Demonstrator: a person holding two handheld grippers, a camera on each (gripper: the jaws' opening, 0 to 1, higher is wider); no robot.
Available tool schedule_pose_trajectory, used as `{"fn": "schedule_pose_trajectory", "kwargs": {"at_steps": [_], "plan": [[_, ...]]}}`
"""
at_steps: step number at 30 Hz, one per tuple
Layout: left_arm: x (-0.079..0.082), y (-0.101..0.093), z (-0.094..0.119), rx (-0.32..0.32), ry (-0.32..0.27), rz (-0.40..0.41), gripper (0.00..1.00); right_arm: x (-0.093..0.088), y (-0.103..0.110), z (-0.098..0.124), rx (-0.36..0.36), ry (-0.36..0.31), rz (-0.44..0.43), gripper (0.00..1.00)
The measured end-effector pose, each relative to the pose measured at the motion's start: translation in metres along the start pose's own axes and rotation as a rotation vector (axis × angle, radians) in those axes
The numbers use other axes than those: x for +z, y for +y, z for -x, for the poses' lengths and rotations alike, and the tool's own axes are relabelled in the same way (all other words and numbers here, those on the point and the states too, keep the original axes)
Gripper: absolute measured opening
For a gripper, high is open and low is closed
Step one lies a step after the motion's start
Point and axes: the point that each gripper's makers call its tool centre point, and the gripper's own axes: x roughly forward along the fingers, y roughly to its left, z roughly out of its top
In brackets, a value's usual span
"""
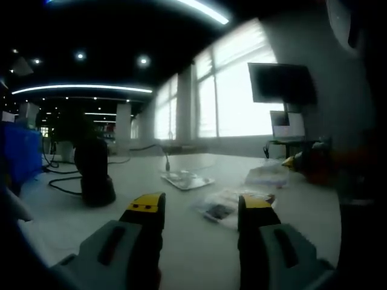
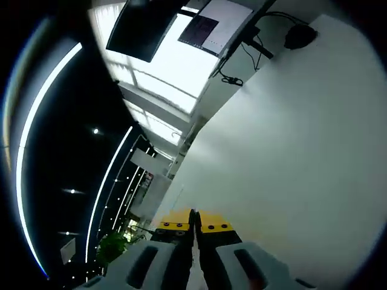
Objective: Clip sheet goods on table flip sheet goods clip sheet goods scan sheet goods put sheet goods back to table
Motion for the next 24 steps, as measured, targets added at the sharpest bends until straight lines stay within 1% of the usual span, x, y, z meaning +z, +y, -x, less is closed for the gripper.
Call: {"fn": "schedule_pose_trajectory", "kwargs": {"at_steps": [1, 2, 5, 7, 11, 14, 15, 17, 19, 24], "plan": [[0.0, 0.0, 0.0, -0.001, -0.001, 0.001, 0.41, 0.0, -0.001, 0.0, -0.005, 0.002, 0.034, 0.0], [0.0, 0.0, 0.0, -0.001, -0.001, 0.002, 0.41, 0.0, 0.0, 0.0, -0.002, -0.001, 0.038, 0.02], [0.0, 0.0, 0.0, -0.001, -0.001, 0.001, 0.41, 0.001, 0.005, 0.001, 0.013, -0.015, 0.095, 0.14], [0.0, 0.001, 0.0, -0.001, 0.0, 0.0, 0.41, 0.001, 0.005, 0.001, 0.011, -0.007, 0.147, 0.23], [-0.001, 0.001, 0.0, 0.0, 0.0, 0.0, 0.41, 0.002, 0.008, 0.001, 0.016, -0.008, 0.212, 0.31], [0.0, 0.001, 0.0, 0.0, -0.001, 0.0, 0.41, 0.003, 0.009, 0.0, 0.019, -0.004, 0.212, 0.43], [0.0, 0.001, 0.001, 0.0, -0.002, 0.001, 0.41, 0.003, 0.009, 0.0, 0.019, -0.003, 0.22, 0.49], [0.0, 0.001, 0.001, 0.0, -0.002, 0.0, 0.41, 0.005, 0.007, -0.001, 0.011, -0.01, 0.249, 0.56], [0.0, 0.001, 0.001, 0.0, -0.001, 0.0, 0.41, 0.006, 0.009, -0.001, 0.014, -0.016, 0.261, 0.59], [0.0, 0.002, 0.001, 0.001, -0.003, 0.001, 0.41, 0.0, 0.027, 0.006, 0.051, -0.025, 0.337, 0.69]]}}
